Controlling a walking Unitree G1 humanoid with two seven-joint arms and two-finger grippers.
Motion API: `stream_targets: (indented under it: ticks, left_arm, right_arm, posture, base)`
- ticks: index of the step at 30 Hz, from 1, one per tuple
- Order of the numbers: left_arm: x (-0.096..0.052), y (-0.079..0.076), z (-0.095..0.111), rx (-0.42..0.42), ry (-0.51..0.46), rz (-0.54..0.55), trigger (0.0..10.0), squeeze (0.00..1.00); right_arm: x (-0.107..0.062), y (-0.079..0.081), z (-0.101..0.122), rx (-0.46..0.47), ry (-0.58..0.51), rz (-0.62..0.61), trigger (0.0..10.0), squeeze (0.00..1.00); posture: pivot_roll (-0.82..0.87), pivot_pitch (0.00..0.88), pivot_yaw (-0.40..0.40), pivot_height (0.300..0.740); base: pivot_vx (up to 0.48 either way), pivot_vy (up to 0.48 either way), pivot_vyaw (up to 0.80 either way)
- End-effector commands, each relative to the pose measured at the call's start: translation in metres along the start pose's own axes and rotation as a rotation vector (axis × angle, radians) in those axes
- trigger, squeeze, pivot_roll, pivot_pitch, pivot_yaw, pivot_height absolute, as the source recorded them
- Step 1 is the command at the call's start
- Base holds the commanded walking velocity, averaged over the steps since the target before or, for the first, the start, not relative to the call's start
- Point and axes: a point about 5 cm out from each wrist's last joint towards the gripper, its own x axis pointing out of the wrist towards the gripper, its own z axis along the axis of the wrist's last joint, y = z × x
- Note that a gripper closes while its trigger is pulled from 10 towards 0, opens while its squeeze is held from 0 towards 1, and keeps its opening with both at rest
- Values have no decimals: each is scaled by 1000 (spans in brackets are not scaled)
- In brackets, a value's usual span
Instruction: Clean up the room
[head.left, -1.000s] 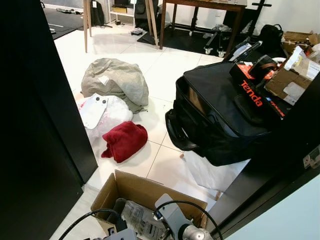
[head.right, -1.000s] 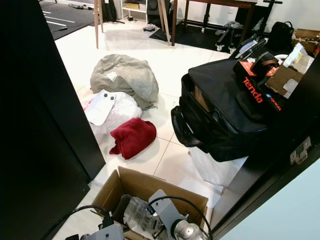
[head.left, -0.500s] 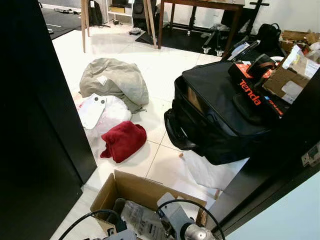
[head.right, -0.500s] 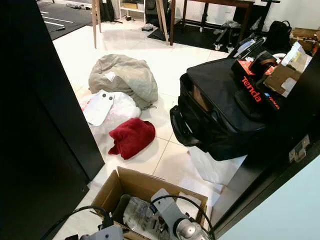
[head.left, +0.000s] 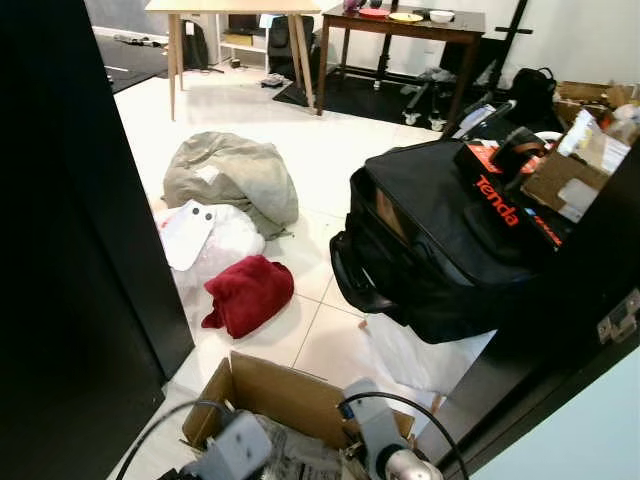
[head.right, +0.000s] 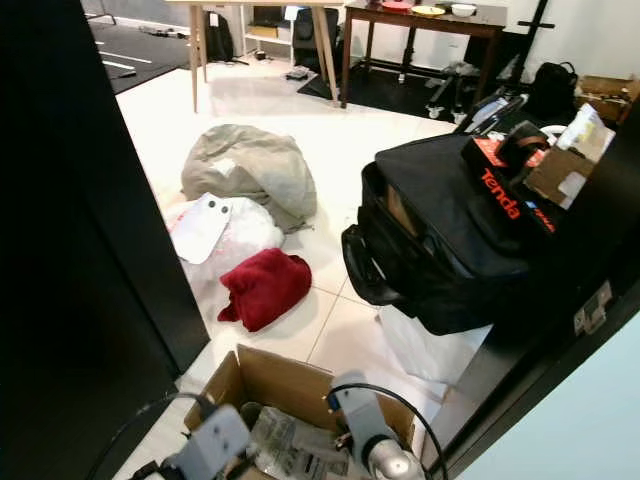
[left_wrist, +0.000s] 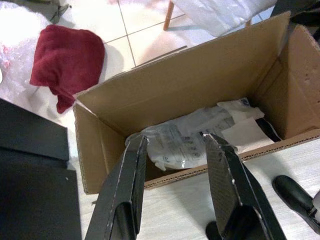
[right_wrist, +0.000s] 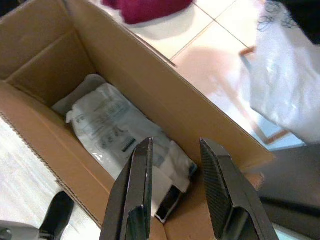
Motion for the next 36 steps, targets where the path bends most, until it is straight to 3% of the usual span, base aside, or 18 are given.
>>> stream_targets:
  ticks: [1, 5, 6, 7, 9, 11, 19, 36]
  left_arm:
    - [-3, -7, -18, -40, 96, 65, 10000, 0]
    - [-2, -11, -20, -72, 109, 113, 10000, 0]
    - [2, -14, -21, -149, 124, 159, 10000, 0]
    - [2, -14, -21, -149, 124, 159, 10000, 0]
    - [9, -18, -19, -244, 146, 196, 10000, 0]
    - [13, -21, -16, -260, 135, 194, 10000, 0]
    - [14, -23, -15, -283, 140, 199, 10000, 0]
    - [12, -28, -16, -250, 146, 190, 10000, 0]
  right_arm:
    - [-8, -5, -12, 74, 5, -72, 10000, 0]
    - [-12, -8, -17, 123, 2, -126, 10000, 0]
    - [-18, -10, -23, 163, 6, -165, 10000, 0]
    - [-18, -10, -23, 163, 6, -165, 10000, 0]
    - [-25, -7, -34, 196, 14, -182, 10000, 0]
    - [-27, -4, -38, 203, 14, -175, 10000, 0]
    - [-30, -5, -37, 210, 18, -191, 10000, 0]
    - [-35, -8, -40, 198, 49, -200, 10000, 0]
  posture:
    - [21, 153, -16, 740]
    - [10, 134, -9, 740]
    - [6, 108, -2, 740]
    - [6, 108, -2, 740]
    - [9, 93, -1, 740]
    - [10, 90, 0, 740]
    - [8, 94, -4, 740]
    - [7, 99, -18, 740]
  base:
    - [0, 0, 0]
    - [0, 0, 0]
    - [0, 0, 0]
    - [0, 0, 0]
    - [0, 0, 0]
    - [0, 0, 0]
    - [0, 0, 0]
    - [0, 0, -771]
